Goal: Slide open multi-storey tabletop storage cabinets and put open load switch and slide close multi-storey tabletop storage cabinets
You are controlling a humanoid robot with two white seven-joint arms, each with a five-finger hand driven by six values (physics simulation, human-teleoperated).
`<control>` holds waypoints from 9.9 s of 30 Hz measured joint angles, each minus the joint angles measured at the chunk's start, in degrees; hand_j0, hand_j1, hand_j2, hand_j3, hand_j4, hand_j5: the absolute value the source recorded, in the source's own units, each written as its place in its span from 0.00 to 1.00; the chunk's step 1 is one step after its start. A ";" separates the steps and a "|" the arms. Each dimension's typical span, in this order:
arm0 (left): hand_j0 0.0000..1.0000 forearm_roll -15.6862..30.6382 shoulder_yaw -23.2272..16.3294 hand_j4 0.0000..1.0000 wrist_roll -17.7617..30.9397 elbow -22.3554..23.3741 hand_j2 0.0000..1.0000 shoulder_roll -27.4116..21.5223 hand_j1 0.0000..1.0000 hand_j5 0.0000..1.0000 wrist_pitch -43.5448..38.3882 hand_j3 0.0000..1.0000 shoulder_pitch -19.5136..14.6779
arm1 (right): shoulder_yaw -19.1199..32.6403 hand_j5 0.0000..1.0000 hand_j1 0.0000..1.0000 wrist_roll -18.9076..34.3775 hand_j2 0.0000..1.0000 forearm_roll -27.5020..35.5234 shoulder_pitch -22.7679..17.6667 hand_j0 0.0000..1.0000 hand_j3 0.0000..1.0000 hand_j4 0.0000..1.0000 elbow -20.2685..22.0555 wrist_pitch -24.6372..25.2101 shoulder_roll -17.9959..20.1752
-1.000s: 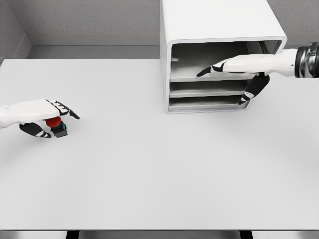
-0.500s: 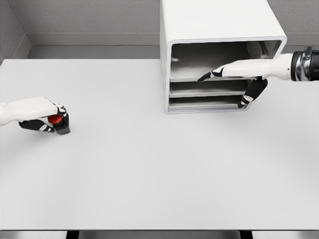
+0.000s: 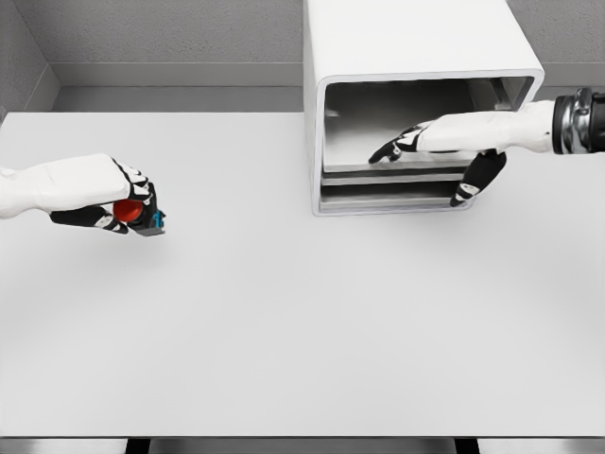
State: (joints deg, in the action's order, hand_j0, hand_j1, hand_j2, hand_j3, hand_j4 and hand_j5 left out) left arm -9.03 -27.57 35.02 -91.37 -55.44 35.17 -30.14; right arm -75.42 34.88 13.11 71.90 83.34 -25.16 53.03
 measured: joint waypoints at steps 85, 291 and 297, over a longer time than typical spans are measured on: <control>0.40 -0.73 -3.04 0.40 0.02 -2.53 0.40 21.54 0.40 0.40 0.02 0.40 -15.03 | -4.82 1.00 1.00 0.13 1.00 -2.14 -0.28 1.00 1.00 1.00 11.76 -9.64 10.53; 1.00 21.88 -13.48 1.00 -0.98 -7.06 1.00 -5.56 1.00 1.00 0.00 1.00 -12.92 | -1.29 1.00 1.00 -1.12 1.00 -7.37 0.96 1.00 1.00 1.00 2.32 -9.99 7.58; 1.00 21.89 -13.05 1.00 -0.98 -7.07 1.00 -5.51 1.00 1.00 0.00 1.00 -13.01 | -1.47 1.00 1.00 -1.03 1.00 -7.50 -0.53 1.00 1.00 1.00 3.63 -10.00 7.56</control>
State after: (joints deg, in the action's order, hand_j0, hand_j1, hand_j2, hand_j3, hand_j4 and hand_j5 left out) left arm 12.86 -40.62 34.04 -98.43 -60.95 35.17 -43.15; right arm -76.89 33.85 5.61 71.37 86.97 -35.16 60.59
